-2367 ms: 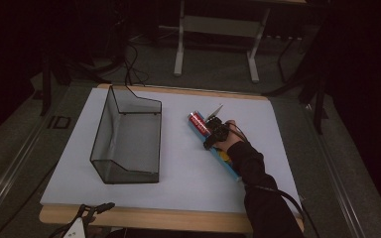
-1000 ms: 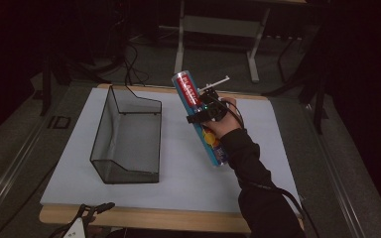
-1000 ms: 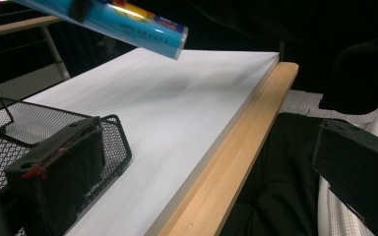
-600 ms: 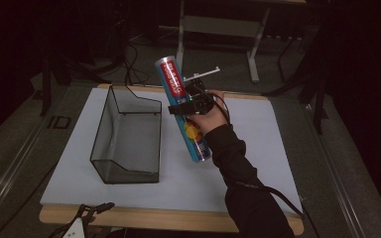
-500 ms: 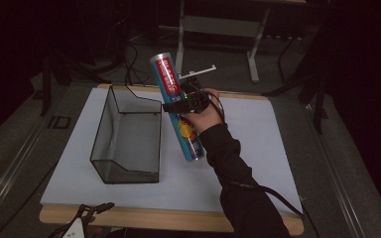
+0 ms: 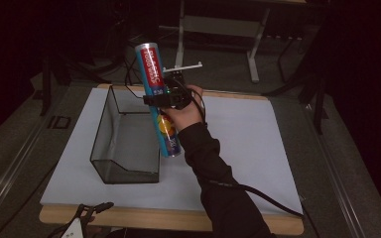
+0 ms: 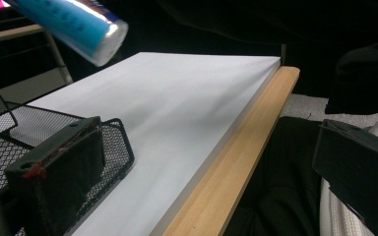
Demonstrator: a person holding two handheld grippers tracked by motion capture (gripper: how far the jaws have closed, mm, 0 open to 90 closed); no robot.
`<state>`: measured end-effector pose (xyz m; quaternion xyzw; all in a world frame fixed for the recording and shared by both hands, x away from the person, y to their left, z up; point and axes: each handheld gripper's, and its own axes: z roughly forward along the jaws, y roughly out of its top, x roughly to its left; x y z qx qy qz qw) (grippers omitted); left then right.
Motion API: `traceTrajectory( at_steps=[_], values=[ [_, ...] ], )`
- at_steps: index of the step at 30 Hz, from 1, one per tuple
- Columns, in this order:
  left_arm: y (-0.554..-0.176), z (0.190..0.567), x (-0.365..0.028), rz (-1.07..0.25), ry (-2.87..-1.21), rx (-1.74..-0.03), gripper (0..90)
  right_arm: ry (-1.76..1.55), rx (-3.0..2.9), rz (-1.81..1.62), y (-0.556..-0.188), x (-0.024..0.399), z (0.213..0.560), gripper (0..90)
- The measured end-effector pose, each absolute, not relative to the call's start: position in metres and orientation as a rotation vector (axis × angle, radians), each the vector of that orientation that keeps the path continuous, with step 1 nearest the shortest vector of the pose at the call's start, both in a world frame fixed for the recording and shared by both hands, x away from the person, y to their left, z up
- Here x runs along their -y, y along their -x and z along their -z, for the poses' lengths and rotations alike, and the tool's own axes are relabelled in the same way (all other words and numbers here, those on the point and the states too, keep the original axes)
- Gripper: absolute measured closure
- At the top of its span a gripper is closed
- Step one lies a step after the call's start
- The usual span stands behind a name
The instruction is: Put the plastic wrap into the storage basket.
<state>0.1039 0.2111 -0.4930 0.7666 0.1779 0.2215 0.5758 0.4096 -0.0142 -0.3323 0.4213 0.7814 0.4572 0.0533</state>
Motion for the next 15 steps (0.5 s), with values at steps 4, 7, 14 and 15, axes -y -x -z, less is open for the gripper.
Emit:
traceTrajectory(
  at_steps=[4,7,14,15],
  values=[
    [-0.104,0.493,-0.211,-0.517,-1.792,-0.416,0.1,-1.322,-2.318,-1.48,-0.408,-0.003,0.337,31.7],
    [-0.103,0.493,-0.211,-0.516,-1.794,-0.412,0.1,-1.327,-2.279,-1.495,-0.408,-0.013,0.344,31.7],
    [-0.103,0.493,-0.211,-0.51,-1.796,-0.409,0.1,-1.391,-2.248,-1.485,-0.414,-0.031,0.369,31.7],
    [-0.102,0.493,-0.212,-0.513,-1.796,-0.404,0.1,-1.409,-2.242,-1.483,-0.415,-0.032,0.374,31.7]
  ],
)
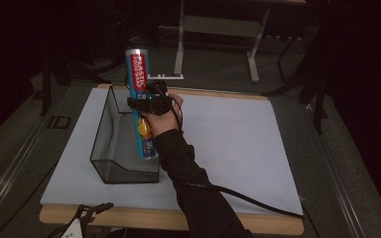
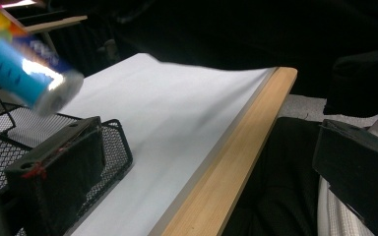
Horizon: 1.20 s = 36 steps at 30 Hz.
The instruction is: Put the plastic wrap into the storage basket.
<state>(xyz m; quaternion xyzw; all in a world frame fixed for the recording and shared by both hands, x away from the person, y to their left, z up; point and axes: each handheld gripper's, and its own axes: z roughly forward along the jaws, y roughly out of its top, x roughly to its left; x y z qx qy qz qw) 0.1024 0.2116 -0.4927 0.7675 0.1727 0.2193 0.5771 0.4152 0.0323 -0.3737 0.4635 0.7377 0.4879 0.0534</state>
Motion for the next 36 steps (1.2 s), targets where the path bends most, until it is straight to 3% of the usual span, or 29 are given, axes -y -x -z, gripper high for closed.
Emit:
traceTrajectory(
  at_steps=[18,36],
  values=[
    [-0.103,0.494,-0.211,-0.499,-1.801,-0.393,0.1,-1.694,-2.211,-1.322,-0.424,-0.04,0.456,31.6],
    [-0.103,0.494,-0.21,-0.49,-1.796,-0.397,0.1,-1.763,-2.211,-1.203,-0.426,-0.046,0.474,31.0]
  ],
)
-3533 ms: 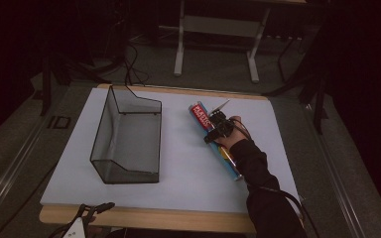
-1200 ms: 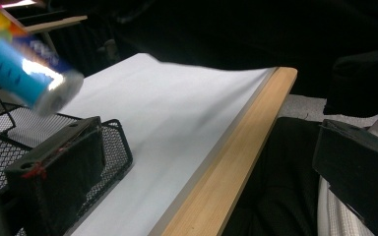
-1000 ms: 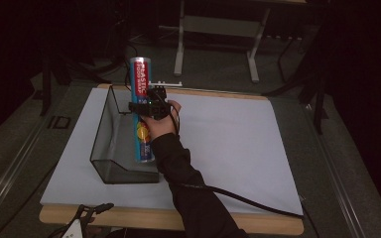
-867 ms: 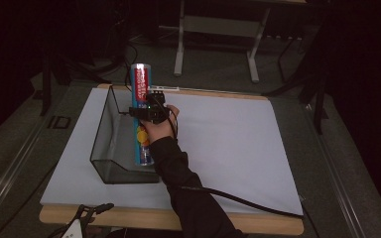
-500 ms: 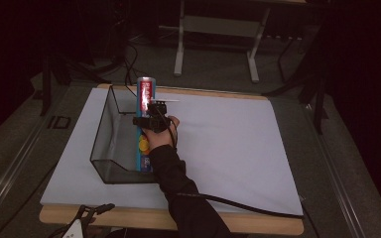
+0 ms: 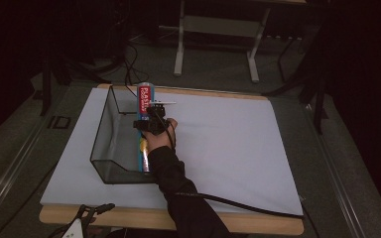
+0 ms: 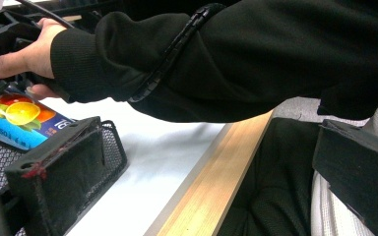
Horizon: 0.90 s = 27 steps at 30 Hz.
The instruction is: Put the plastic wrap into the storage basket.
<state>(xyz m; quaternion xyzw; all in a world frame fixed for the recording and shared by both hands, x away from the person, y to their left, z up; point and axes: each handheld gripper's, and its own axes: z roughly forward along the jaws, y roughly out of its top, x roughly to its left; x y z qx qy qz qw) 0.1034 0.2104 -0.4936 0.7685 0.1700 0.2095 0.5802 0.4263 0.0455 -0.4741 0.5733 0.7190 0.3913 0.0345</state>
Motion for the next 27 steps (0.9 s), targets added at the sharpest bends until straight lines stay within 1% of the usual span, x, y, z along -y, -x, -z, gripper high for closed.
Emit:
traceTrajectory(
  at_steps=[10,17,20,21,22,24,25,26,27],
  values=[
    [-0.103,0.494,-0.21,-0.485,-1.8,-0.393,0.1,-1.78,-2.207,-1.157,-0.428,-0.049,0.488,30.2],
    [-0.103,0.494,-0.21,-0.482,-1.802,-0.395,0.1,-1.703,-2.214,-1.139,-0.427,-0.05,0.488,28.2],
    [-0.104,0.494,-0.21,-0.481,-1.804,-0.395,0.1,-1.591,-2.227,-1.108,-0.426,-0.052,0.481,23.1],
    [-0.104,0.494,-0.21,-0.481,-1.804,-0.395,0.1,-1.591,-2.227,-1.108,-0.426,-0.052,0.481,23.1],
    [-0.104,0.494,-0.21,-0.48,-1.804,-0.396,0.1,-1.533,-2.225,-1.138,-0.425,-0.048,0.474,20.3],
    [-0.104,0.494,-0.21,-0.48,-1.805,-0.395,0.1,-1.533,-2.225,-1.138,-0.425,-0.048,0.474,20.3],
    [-0.103,0.494,-0.21,-0.48,-1.806,-0.395,0.1,-1.517,-2.233,-1.153,-0.425,-0.046,0.472,17.8],
    [-0.103,0.494,-0.21,-0.48,-1.806,-0.394,0.1,-1.439,-2.261,-1.17,-0.424,-0.041,0.462,13.3],
    [-0.103,0.494,-0.21,-0.48,-1.806,-0.394,0.1,-1.408,-2.275,-1.154,-0.423,-0.04,0.46,13.1]
  ],
)
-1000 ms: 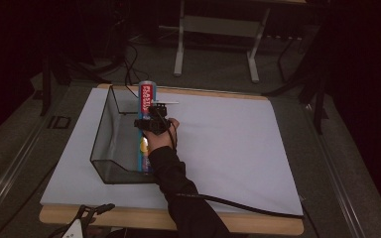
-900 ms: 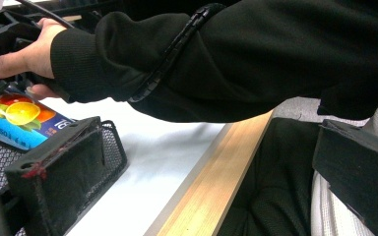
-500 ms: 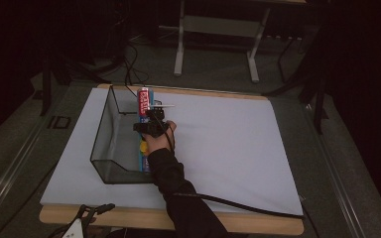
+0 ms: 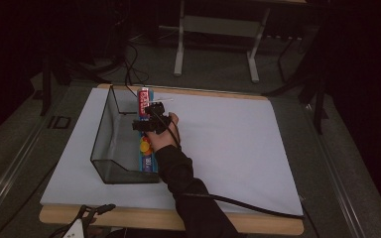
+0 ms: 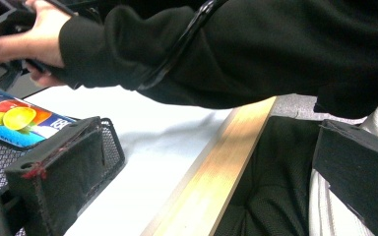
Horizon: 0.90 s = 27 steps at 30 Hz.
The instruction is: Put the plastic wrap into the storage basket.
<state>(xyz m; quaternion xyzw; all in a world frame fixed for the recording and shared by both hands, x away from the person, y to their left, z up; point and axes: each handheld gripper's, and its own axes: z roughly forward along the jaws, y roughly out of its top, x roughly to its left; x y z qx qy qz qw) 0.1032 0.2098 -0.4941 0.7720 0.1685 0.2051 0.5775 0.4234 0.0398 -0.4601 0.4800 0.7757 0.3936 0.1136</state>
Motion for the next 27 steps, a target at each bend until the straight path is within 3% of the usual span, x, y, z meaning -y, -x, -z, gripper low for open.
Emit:
traceTrajectory(
  at_steps=[11,27],
  values=[
    [-0.103,0.494,-0.209,-0.476,-1.814,-0.385,0.1,-1.093,-2.346,-1.19,-0.408,0.002,0.44,13.1],
    [-0.104,0.495,-0.207,-0.474,-1.817,-0.391,0.1,-1.04,-2.283,-1.207,-0.386,0.082,0.417,13.3]
  ],
)
